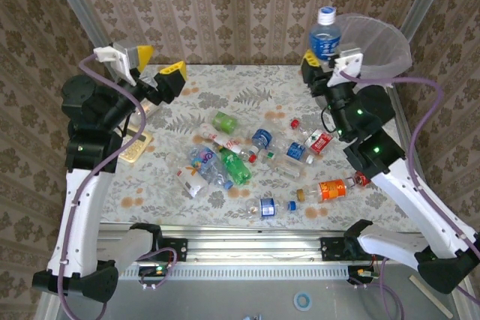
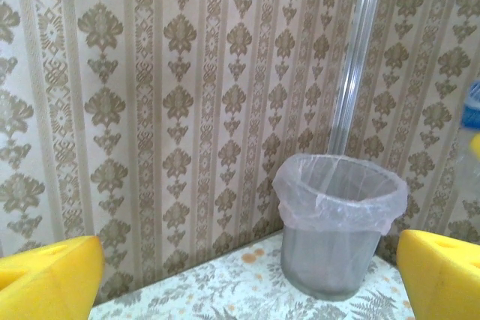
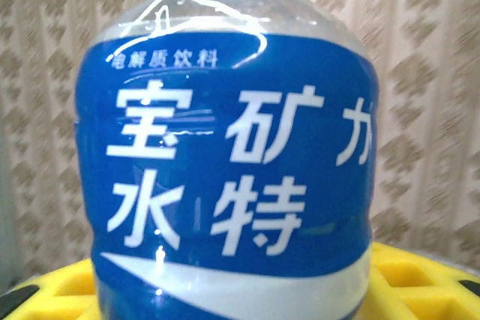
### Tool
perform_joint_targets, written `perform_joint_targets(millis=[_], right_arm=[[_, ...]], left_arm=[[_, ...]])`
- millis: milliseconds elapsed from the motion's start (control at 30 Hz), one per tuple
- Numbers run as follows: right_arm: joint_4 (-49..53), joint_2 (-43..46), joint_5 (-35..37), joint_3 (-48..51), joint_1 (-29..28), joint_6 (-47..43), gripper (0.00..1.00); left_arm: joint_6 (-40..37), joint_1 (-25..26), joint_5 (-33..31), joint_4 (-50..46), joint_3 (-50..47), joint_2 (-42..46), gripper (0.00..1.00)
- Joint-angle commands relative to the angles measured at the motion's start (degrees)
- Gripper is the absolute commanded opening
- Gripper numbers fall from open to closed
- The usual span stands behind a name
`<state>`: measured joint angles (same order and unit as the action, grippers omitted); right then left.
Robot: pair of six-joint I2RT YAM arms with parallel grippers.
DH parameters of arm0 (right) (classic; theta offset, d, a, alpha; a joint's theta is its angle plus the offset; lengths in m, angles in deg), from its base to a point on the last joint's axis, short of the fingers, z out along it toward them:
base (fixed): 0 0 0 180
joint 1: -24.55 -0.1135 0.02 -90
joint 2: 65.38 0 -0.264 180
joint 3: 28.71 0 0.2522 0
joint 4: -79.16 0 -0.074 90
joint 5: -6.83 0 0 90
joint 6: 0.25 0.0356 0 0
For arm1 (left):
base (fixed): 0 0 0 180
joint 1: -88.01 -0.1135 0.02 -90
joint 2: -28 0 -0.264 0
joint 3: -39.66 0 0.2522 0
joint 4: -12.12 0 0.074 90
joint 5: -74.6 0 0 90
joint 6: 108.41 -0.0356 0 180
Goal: Throw the plastic bottles in the bin
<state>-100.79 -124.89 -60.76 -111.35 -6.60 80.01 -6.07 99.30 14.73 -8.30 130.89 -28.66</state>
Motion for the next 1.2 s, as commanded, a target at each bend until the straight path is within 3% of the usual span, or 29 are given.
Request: perform_joint_targets(millis=[0,67,200,367,500,600,833,1000,1167], right_arm=[[-10.2,-1.27,7.8,0.41,1.7,-6.74,0.51],[-5.48,-3.13,7.39,-2.07,5.72,-3.74,0.51],[15.13,-11.96,1.5,-13.74,19.15,11.47,0.51],[34.79,-30.53,-5.31,-30.98,26.84,17.04,0.53],[49.18,-45.26,-5.43,-45.31,29.34,17.55,0.71],[52.13,-50.58,-2.71,-52.31,29.66,16.82,0.86],[54.48,-45.22,-8.98,-53.62,27.56,18.23,0.93],[53.22,-34.54,-13.42,-42.28,23.72,18.61,0.99],[49.99,-23.53,-18.55,-29.61,19.72,21.0,1.0]], left_arm=[[-1.88,0.49,-2.0,-3.16,-1.51,1.27,1.0],[-1.57,0.5,-2.09,-3.1,-1.97,1.38,1.0],[-0.97,0.49,-1.7,-2.51,-2.24,0.99,1.0],[-0.31,0.62,-1.84,-2.37,-2.39,0.19,1.0],[0.35,0.49,-2.52,-2.26,-3.19,-0.63,1.0],[0.41,0.53,-1.93,-3.5,-2.68,-2.4,1.0],[6.56,-3.83,-4.03,-6.35,-3.23,-7.21,1.0],[13.25,-9.81,-4.2,-10.83,-1.84,-11.73,1.0],[9.27,-13.48,-5.46,-19.3,3.98,-18.73,1.0]])
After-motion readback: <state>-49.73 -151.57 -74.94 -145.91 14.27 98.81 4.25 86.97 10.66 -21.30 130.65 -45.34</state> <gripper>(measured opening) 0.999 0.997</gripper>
